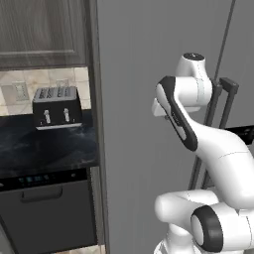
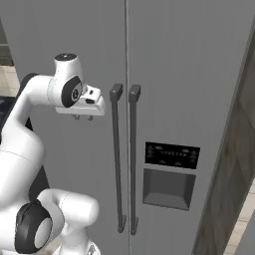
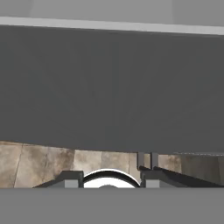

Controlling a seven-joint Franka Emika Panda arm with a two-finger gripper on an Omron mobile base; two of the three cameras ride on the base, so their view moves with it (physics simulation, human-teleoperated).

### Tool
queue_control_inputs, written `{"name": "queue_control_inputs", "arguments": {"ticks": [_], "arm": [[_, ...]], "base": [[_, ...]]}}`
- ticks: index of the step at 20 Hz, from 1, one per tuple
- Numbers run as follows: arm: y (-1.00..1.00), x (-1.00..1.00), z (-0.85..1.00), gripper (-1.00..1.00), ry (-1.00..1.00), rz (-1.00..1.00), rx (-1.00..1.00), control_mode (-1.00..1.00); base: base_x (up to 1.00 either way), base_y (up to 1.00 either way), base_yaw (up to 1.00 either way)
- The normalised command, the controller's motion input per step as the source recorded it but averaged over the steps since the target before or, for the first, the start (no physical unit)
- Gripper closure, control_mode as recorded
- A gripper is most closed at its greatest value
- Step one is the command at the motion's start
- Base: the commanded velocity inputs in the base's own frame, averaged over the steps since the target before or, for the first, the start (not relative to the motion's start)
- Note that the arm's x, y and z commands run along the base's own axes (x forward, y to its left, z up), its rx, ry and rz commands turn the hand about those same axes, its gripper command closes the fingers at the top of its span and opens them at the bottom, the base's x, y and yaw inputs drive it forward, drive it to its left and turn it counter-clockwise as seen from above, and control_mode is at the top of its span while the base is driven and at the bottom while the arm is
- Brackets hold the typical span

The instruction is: There is a bowl on the dining counter. Grab a lemon wedge from the fridge and place it in the bowl. Then get the liquor bottle and glass cup from the cabinet and place them next to the bowl.

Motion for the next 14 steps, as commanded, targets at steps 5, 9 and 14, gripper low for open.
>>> {"name": "queue_control_inputs", "arguments": {"ticks": [5,9,14], "arm": [[0.0,0.0,0.0,-1.0,0.0,0.0,0.0,1.0],[0.0,0.0,0.0,-1.0,0.0,0.0,0.0,1.0],[0.0,0.0,0.0,-1.0,0.0,0.0,0.0,1.0]], "base": [[-0.12,0.0,-0.01],[-0.46,-0.31,-0.09],[-0.53,-0.64,-0.11]]}}
